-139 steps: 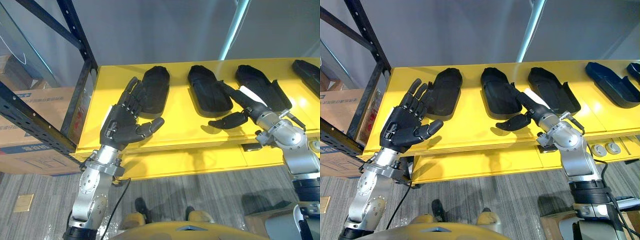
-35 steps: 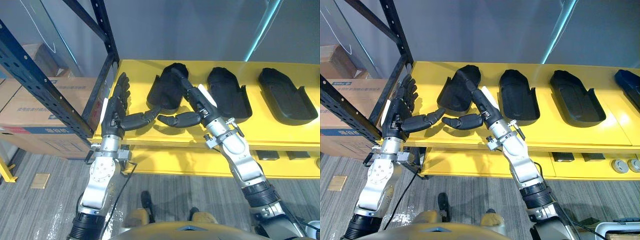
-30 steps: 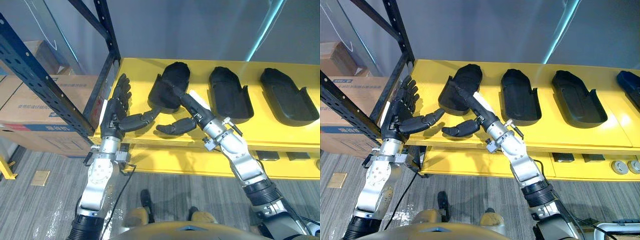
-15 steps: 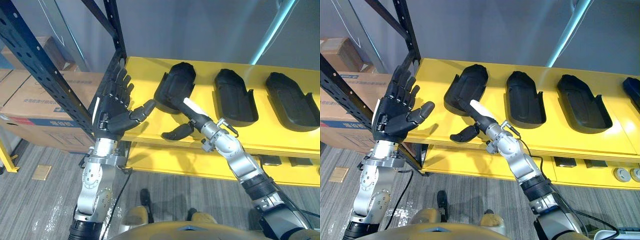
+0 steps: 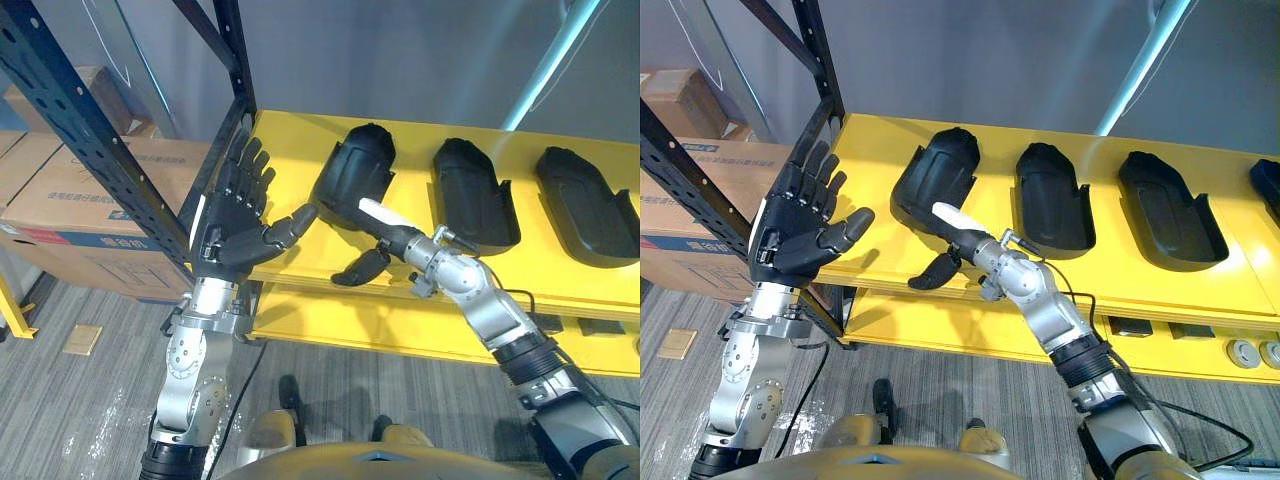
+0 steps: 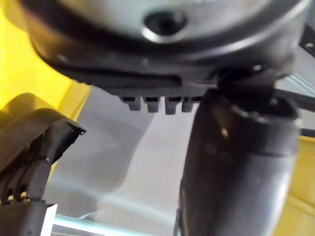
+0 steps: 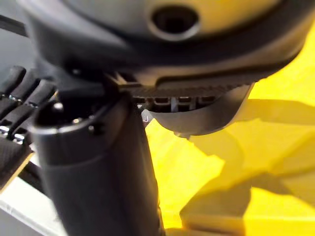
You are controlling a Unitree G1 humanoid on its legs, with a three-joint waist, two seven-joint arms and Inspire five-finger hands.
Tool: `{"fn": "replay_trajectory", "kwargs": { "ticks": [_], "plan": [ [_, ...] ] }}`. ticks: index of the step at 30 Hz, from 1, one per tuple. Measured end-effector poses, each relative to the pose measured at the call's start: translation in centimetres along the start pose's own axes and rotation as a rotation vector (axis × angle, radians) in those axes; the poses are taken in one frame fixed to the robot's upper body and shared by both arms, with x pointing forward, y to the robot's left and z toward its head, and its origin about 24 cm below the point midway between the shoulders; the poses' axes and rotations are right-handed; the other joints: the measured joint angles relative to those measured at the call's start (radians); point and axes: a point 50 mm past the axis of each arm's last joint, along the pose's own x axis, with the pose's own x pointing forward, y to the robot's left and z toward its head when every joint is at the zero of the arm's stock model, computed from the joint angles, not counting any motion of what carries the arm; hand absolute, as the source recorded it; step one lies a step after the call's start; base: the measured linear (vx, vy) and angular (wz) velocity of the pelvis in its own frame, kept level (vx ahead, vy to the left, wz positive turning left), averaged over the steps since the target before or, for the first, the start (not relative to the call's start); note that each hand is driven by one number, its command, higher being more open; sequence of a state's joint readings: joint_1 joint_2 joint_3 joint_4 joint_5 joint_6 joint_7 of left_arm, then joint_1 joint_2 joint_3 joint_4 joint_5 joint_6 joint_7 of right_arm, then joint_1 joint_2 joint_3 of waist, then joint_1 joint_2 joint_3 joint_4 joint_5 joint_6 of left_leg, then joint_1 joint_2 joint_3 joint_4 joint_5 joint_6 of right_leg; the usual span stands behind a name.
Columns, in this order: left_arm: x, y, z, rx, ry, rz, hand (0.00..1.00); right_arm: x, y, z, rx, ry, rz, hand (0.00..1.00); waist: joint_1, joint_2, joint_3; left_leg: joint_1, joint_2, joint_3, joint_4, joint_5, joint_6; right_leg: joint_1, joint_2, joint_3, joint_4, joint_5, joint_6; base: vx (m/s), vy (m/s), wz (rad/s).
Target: Walk over and take three plastic housings, then place them on the shelf
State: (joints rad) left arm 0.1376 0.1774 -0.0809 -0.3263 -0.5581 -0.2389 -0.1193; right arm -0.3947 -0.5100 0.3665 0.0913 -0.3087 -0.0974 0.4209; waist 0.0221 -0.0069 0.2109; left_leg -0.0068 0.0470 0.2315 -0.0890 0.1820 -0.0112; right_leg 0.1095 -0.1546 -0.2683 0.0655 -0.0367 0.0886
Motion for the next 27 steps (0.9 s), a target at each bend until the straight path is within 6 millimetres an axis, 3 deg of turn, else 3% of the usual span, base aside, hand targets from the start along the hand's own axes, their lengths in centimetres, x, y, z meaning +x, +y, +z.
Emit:
{"fn": "replay_trajectory", "kwargs": {
  "ticks": [7, 17, 22, 27],
  "plan": [
    [-0.2, 0.3, 0.1, -0.007, 0.012, -0.001, 1.0, -1.0, -0.2, 0.4, -0.095, -0.006, 0.124, 1.0, -0.001, -0.009, -0.002, 0.013, 0.002, 0.011, 0.0, -0.002, 0.0, 0.006, 0.0, 0.006, -0.001, 0.0, 0.0, 0.0, 0.0, -0.05],
    [-0.5, 0.5, -0.1, -0.007, 0.034, 0.005, 1.0, -1.9, -0.5, 0.1, -0.135, 0.017, 0.153, 1.0, 0.002, -0.024, -0.009, 0.015, 0.0, 0.013, 0.0, -0.004, 0.001, 0.013, 0.0, 0.007, -0.013, 0.004, 0.004, 0.0, 0.0, 0.0],
    [-0.7, 0.5, -0.2, -0.009, 0.041, 0.004, 1.0, -2.1, -0.6, -0.3, -0.134, 0.028, 0.05, 1.0, 0.002, -0.024, -0.009, 0.015, 0.001, 0.016, 0.0, -0.005, 0.001, 0.012, 0.0, 0.009, -0.014, 0.004, 0.005, 0.0, 0.0, 0.0],
    [-0.8, -0.1, -0.6, -0.027, 0.057, -0.024, 1.0, -2.6, -2.8, 0.9, -0.111, -0.034, -0.214, 1.0, 0.002, -0.024, -0.01, 0.014, 0.001, 0.02, 0.0, -0.008, 0.0, 0.01, 0.0, 0.017, -0.016, 0.004, 0.005, 0.03, 0.004, -0.02]
  ]
}}
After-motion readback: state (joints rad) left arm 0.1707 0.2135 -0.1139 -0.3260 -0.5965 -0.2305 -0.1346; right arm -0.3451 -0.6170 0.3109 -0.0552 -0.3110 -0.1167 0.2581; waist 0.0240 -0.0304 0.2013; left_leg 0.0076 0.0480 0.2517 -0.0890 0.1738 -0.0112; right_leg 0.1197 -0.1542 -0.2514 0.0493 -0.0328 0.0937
